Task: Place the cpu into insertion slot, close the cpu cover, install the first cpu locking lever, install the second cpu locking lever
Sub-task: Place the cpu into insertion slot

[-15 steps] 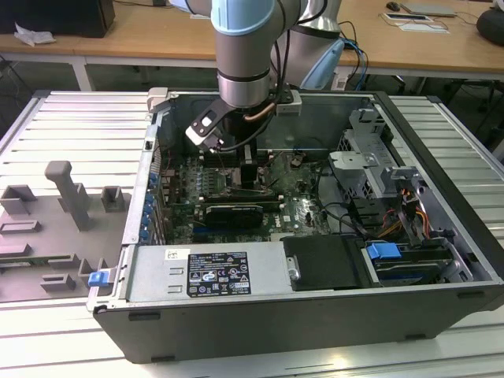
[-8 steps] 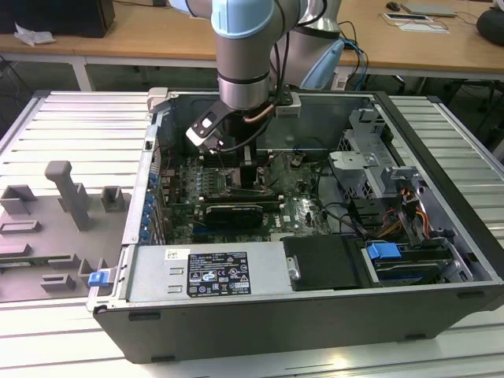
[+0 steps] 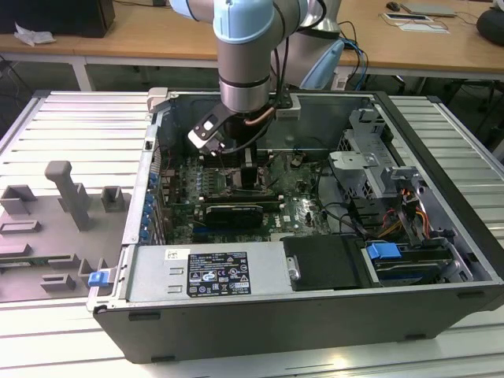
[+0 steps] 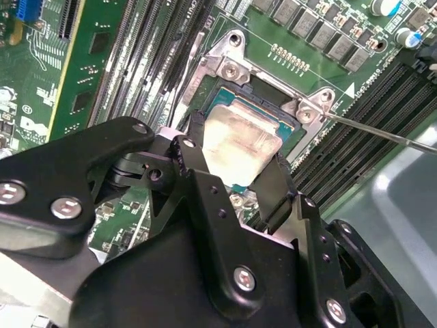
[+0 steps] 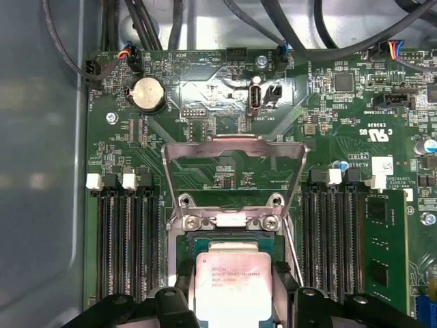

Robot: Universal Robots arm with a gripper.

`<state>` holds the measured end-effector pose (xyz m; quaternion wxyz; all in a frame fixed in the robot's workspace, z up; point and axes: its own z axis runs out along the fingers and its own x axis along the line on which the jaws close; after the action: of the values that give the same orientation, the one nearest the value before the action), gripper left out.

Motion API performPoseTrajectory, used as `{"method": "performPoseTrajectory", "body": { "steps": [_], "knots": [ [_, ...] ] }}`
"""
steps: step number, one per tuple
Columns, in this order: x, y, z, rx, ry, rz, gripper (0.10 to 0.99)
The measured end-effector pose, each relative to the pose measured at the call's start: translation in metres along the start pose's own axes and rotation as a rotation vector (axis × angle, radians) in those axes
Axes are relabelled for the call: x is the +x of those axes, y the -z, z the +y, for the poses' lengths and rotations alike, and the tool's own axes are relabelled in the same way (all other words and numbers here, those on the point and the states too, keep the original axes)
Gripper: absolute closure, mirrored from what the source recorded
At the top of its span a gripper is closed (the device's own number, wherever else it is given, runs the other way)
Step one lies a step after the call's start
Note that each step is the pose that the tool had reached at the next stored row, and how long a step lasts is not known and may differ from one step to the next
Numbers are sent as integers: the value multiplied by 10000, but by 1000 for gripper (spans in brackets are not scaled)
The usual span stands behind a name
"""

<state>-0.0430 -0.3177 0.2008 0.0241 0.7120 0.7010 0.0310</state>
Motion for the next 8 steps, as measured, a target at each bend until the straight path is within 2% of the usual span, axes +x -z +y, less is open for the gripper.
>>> {"method": "performPoseTrajectory", "body": {
  "steps": [8],
  "knots": [
    [0,-10,-1,1,-1,-3,549]
  ]
}}
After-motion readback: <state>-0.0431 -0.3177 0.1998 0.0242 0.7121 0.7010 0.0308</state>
